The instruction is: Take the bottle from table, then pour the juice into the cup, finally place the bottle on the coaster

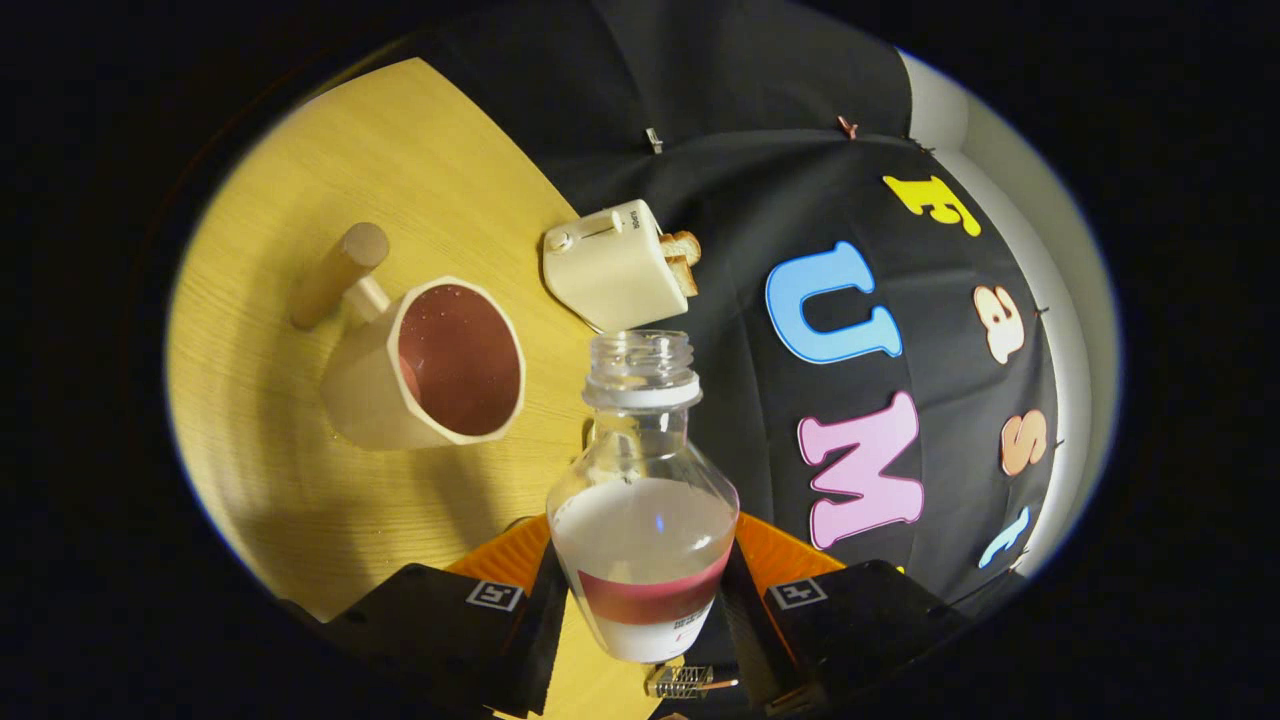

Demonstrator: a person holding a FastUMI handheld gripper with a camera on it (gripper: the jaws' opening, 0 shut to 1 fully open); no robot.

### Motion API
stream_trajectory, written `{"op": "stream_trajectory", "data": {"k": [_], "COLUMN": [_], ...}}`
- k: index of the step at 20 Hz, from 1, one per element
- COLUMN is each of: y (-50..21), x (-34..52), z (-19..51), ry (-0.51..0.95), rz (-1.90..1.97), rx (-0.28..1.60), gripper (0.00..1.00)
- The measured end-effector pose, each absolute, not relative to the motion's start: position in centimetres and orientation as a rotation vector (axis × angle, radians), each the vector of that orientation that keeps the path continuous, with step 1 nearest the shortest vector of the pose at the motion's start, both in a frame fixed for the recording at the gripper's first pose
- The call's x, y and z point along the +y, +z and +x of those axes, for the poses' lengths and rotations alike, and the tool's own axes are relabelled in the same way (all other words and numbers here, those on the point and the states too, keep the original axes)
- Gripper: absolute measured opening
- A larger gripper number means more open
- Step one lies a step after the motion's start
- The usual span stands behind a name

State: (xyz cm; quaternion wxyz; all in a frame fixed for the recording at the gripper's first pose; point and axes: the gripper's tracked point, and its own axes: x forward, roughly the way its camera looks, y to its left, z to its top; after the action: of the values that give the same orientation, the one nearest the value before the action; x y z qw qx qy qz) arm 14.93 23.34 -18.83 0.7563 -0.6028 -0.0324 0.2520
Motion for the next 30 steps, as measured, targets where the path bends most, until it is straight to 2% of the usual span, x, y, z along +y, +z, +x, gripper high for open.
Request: {"op": "stream_trajectory", "data": {"k": [20, 30], "y": [-21.4, -21.3], "x": [24.4, 25.6], "z": [17.0, 17.0], "ry": [0.633, 0.680], "rz": [-1.635, -1.761], "rx": [-0.118, -0.211], "gripper": [0.74, 0.73]}}
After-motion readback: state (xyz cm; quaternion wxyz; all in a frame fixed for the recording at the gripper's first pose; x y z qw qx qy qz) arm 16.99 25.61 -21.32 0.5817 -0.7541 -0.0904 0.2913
